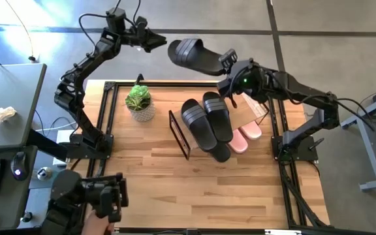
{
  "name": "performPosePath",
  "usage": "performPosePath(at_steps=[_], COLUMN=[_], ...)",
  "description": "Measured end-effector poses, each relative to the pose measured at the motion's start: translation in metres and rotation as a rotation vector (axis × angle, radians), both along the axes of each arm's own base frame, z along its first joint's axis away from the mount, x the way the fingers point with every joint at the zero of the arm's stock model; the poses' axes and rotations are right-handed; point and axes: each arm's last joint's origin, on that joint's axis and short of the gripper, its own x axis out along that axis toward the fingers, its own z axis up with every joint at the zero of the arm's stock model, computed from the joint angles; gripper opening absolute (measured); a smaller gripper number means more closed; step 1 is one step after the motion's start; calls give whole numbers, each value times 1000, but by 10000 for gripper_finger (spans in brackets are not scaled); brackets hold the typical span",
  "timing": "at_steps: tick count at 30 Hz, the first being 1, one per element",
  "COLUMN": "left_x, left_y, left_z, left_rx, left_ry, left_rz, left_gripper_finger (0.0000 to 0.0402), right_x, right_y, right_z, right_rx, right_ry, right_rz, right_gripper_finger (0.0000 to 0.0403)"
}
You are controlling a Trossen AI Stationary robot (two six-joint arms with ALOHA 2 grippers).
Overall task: Pick and place slides into the shelf
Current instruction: Put the black slipper under the shelf
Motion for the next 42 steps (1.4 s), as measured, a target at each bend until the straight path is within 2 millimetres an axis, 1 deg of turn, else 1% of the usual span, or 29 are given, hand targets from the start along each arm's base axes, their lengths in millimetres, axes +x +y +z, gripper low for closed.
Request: performPosePath(at_steps=[4, 7, 10, 12, 14, 16, 19, 22, 25, 27, 30, 33, 35, 39, 42], left_x=[-9, -13, -13, -13, -12, -12, -12, -12, -12, -12, -12, -12, -12, -9, -5], left_y=[4, 6, 6, 6, 5, 5, 5, 5, 5, 4, 4, 4, 4, 2, 0], left_z=[0, 0, 0, 0, 0, 0, 0, 0, 0, 0, 0, 0, 0, -2, -3], left_rx=[12, 37, 47, 47, 38, 33, 33, 31, 28, 25, 24, 23, 22, 4, -15], left_ry=[3, 9, 11, 11, 9, 8, 8, 7, 4, 2, 0, 0, 0, 6, 13], left_rz=[37, 54, 53, 50, 47, 47, 48, 45, 25, 7, -4, -9, -9, -16, -21], left_gripper_finger=[175, 175, 175, 175, 175, 175, 175, 175, 175, 175, 175, 175, 175, 175, 175], right_x=[0, 1, 2, 2, 2, 1, -5, -13, -23, -33, -51, -70, -81, -102, -114], right_y=[11, 25, 48, 67, 88, 110, 140, 169, 196, 212, 231, 245, 254, 272, 285], right_z=[-2, -3, -2, -1, 1, 3, 3, 2, 0, -4, -13, -22, -29, -47, -62], right_rx=[8, 15, 34, 54, 103, 189, 368, 571, 763, 876, 1054, 1241, 1331, 1425, 1437], right_ry=[-14, -52, -130, -196, -297, -418, -570, -662, -708, -695, -650, -608, -560, -418, -288], right_rz=[-26, -45, -40, -24, 7, 42, 93, 159, 212, 224, 187, 75, -9, -193, -344], right_gripper_finger=[35, 35, 35, 34, 34, 34, 34, 35, 35, 34, 34, 33, 33, 33, 33])
